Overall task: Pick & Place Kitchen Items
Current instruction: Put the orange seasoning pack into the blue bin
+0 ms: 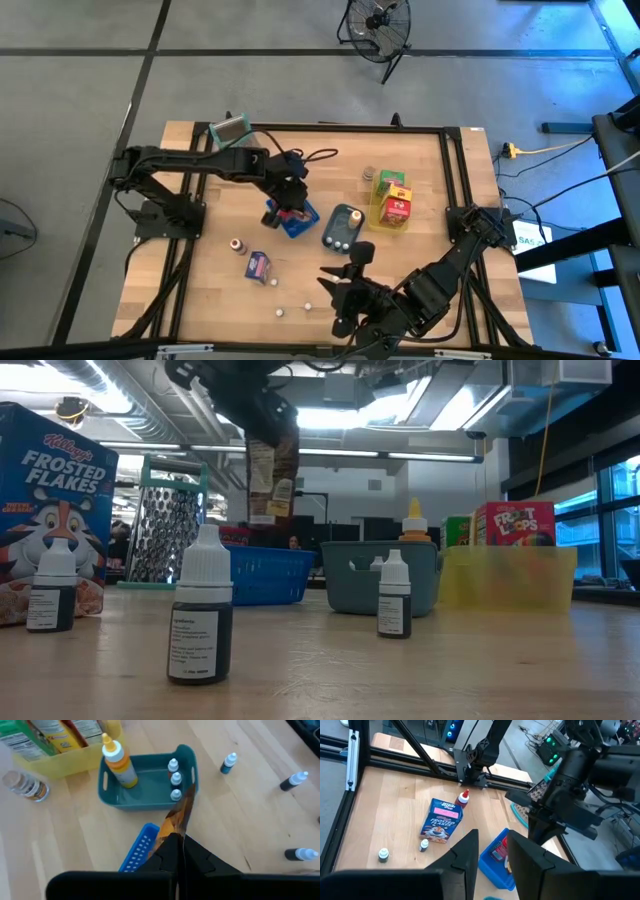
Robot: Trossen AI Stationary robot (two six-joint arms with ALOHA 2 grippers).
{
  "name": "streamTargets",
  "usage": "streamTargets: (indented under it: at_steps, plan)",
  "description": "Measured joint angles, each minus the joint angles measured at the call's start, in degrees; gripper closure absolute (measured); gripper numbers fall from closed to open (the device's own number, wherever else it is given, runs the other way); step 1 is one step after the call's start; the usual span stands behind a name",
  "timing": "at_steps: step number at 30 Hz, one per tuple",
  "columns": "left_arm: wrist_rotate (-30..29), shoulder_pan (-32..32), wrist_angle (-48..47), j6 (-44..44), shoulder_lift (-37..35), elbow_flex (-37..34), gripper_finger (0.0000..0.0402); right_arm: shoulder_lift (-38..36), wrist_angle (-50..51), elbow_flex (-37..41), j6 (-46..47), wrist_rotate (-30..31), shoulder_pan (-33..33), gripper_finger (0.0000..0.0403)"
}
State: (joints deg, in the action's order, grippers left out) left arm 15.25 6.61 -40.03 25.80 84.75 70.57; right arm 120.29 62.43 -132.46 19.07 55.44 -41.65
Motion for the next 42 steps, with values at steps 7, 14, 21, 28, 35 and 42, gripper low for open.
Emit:
streamTargets:
  at_steps: [7,14,21,28,35,42]
  plan:
    - [-0.1,-0.7,0.0,-2.4,0.0,0.0,0.0399,0.0,1.9,0.0,2.3,0.0,0.0,0.0299]
    - [-3.5,-2.3,2.0,-3.1,-0.1,-1.8,0.0399,0.0,1.9,0.0,2.6,-0.2,0.0,0.0299]
    - [-3.8,-2.3,4.4,-4.1,-0.7,-6.7,0.0399,0.0,1.9,0.0,2.6,-0.2,0.0,0.0299]
    - [-3.8,-2.3,5.6,-4.2,-0.8,-7.4,0.0399,0.0,1.9,0.0,2.6,-0.2,0.0,0.0300]
    - [-3.8,-2.3,5.6,-5.0,-0.8,-7.4,0.0399,0.0,1.9,0.0,2.6,-0.2,0.0,0.0300]
    - [-3.8,-2.5,7.1,-6.5,-0.8,-8.8,0.0399,0.0,1.9,0.0,2.6,-0.2,0.0,0.0300]
